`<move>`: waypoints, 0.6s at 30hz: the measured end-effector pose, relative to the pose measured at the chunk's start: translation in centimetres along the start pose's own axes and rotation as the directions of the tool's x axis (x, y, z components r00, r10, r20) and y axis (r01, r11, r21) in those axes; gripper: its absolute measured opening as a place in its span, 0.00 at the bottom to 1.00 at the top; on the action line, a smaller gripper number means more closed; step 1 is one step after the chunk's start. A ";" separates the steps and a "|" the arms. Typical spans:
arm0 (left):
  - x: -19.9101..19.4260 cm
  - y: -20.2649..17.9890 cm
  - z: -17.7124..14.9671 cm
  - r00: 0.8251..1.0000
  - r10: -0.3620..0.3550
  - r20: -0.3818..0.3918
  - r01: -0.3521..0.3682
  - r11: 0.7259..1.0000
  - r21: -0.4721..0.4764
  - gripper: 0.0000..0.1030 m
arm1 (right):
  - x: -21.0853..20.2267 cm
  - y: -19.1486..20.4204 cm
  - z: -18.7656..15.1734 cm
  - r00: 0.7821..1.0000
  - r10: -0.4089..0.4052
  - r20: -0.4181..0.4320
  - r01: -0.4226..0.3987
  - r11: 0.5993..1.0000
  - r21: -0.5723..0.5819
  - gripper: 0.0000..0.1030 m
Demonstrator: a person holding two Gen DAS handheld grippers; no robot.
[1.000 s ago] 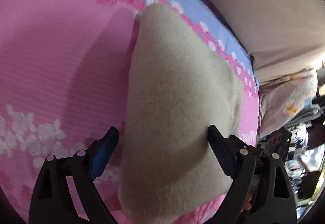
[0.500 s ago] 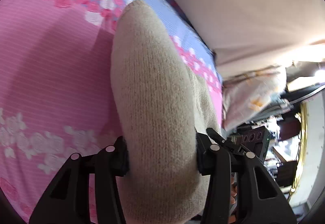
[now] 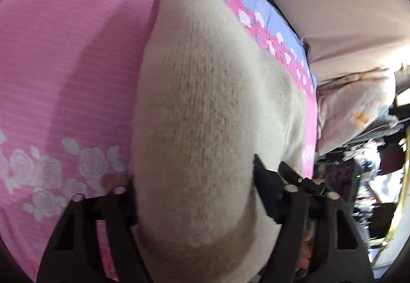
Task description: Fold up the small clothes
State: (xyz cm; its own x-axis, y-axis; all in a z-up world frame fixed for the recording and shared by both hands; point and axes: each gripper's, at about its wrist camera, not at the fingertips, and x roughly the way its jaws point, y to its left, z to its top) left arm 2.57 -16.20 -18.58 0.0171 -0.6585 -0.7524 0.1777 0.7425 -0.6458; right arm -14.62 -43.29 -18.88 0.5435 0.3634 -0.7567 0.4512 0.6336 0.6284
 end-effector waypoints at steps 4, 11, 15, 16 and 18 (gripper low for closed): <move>-2.8 -3.2 0.2 1.000 0.013 0.019 -0.015 0.995 0.100 0.43 | -3.4 3.4 -0.2 0.998 0.013 0.067 -0.009 0.998 -0.064 0.28; -11.3 -7.8 1.4 0.990 0.025 0.141 -0.059 0.968 0.244 0.43 | -7.8 11.2 0.4 0.984 0.061 0.164 -0.030 0.982 -0.189 0.28; -15.9 -9.3 2.4 0.974 0.038 0.224 -0.104 0.951 0.290 0.44 | -9.1 15.9 0.4 0.975 0.106 0.198 -0.049 0.962 -0.270 0.28; -16.8 -9.4 2.5 0.970 0.042 0.240 -0.114 0.948 0.297 0.44 | -9.2 17.2 0.4 0.972 0.116 0.203 -0.054 0.956 -0.288 0.28; -19.5 -9.4 2.8 0.956 0.053 0.287 -0.145 0.939 0.311 0.44 | -9.3 19.8 0.2 0.968 0.139 0.211 -0.064 0.943 -0.327 0.28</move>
State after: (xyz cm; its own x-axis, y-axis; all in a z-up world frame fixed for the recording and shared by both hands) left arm 3.36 -10.71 2.51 0.3083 -0.6257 -0.7166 0.4704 0.7550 -0.4568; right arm -10.54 -34.27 0.64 0.7379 0.2952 -0.6069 0.1596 0.7974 0.5820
